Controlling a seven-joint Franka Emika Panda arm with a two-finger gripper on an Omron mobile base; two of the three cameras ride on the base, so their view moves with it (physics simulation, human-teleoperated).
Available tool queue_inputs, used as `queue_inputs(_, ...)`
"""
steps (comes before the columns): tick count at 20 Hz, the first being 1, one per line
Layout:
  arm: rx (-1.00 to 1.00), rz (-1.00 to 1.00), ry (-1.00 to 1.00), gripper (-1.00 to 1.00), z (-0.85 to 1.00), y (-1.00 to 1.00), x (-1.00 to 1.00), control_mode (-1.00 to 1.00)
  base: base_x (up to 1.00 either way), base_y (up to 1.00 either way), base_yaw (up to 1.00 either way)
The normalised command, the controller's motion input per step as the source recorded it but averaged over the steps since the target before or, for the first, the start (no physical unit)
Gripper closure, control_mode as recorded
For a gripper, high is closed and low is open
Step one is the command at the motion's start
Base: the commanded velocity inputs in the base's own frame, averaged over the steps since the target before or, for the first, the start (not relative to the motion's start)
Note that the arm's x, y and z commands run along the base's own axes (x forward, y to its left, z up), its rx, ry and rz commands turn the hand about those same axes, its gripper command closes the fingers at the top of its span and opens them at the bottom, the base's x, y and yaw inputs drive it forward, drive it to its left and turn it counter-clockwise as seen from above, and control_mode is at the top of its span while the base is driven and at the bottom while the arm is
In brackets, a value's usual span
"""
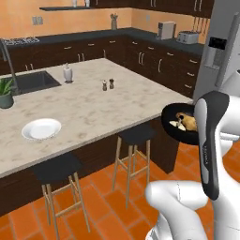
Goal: Pick the chicken drumstick and mushroom from their plates and place them in the bowl. Then put the bowl in the fridge.
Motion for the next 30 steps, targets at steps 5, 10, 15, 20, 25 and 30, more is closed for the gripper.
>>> queue_inputs(5, 0.00, 0.00, 0.00, 1.00, 0.00, 0.00, 0.00, 1.00, 0.14, -1.00, 0.20)
queue_inputs(10, 0.00, 0.00, 0.00, 1.00, 0.00, 0.00, 0.00, 1.00, 0.20, -1.00, 0.20)
queue_inputs(15, 0.00, 0.00, 0.00, 1.00, 0.00, 0.00, 0.00, 1.00, 0.48, -1.00, 0.18)
queue_inputs(20, 0.00, 0.00, 0.00, 1.00, 0.00, 0.00, 0.00, 1.00, 0.99, -1.00, 0.23)
queue_inputs(25, 0.00, 0.00, 0.00, 1.00, 0.00, 0.00, 0.00, 1.00, 0.77, -1.00, 0.25)
queue_inputs(30, 0.00, 0.00, 0.00, 1.00, 0.00, 0.00, 0.00, 1.00, 0.58, -0.96, 0.23)
